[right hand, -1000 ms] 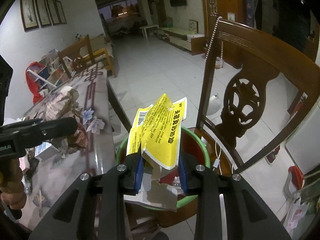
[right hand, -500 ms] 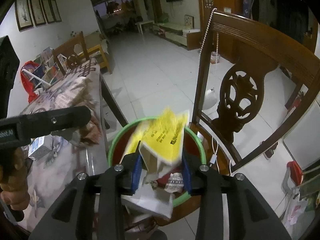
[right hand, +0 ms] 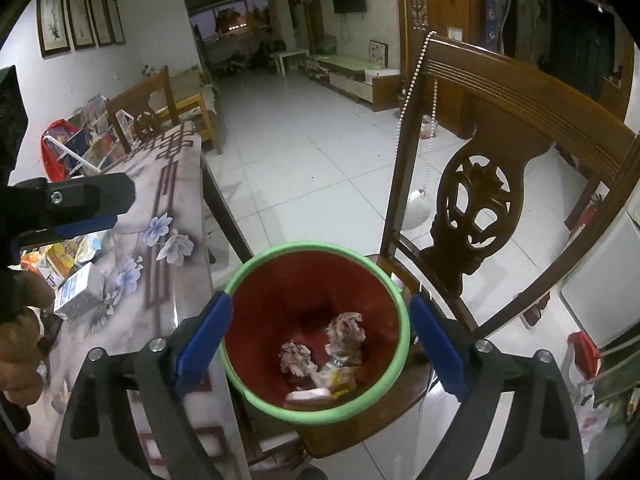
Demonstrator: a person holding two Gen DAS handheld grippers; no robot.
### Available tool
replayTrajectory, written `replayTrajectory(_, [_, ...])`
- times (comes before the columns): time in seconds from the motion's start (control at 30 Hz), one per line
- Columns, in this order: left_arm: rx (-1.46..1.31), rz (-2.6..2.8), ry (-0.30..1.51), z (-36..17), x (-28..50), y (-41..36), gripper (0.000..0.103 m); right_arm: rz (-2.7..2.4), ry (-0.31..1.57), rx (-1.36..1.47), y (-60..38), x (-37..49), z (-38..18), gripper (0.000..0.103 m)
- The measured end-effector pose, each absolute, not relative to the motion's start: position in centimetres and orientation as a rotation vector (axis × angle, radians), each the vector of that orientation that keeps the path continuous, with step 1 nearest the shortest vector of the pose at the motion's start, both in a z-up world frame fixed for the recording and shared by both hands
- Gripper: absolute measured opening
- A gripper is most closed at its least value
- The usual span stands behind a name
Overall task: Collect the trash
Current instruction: 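Carry both items over the red bin and open both grippers to drop them, then move both open grippers back over the table trash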
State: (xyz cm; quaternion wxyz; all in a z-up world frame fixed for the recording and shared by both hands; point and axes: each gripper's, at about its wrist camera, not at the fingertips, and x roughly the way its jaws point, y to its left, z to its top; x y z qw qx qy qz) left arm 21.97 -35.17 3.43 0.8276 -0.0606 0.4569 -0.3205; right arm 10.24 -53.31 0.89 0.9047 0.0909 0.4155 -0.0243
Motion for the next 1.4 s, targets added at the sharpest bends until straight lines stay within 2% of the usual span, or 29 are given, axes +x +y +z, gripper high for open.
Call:
replayTrajectory(0.33, [-0.123,-0.61,0.929,4.9,19.2,-30.4,0.097,0.017,0.843,0.146,-49.6,10.2,2.2,0.094])
replayTrajectory(0.67, [-0.136,-0.465,0.906,5.9,15.5,-19.7,0.097,0.14,0.845,0.086,-42.2,9.8,3.1,0.095])
replayTrajectory(1.13, [0.013,-0.261,0.926,3.9,10.3,-5.4,0.097,0.324,0.865,-0.063,-30.2,10.5,3.0,0.095])
replayTrajectory(1.4, [0.095,-0.209,1.003,1.0,10.3,-1.8,0.097,0.402,0.87,-0.187,-25.5,12.2,2.0,0.095])
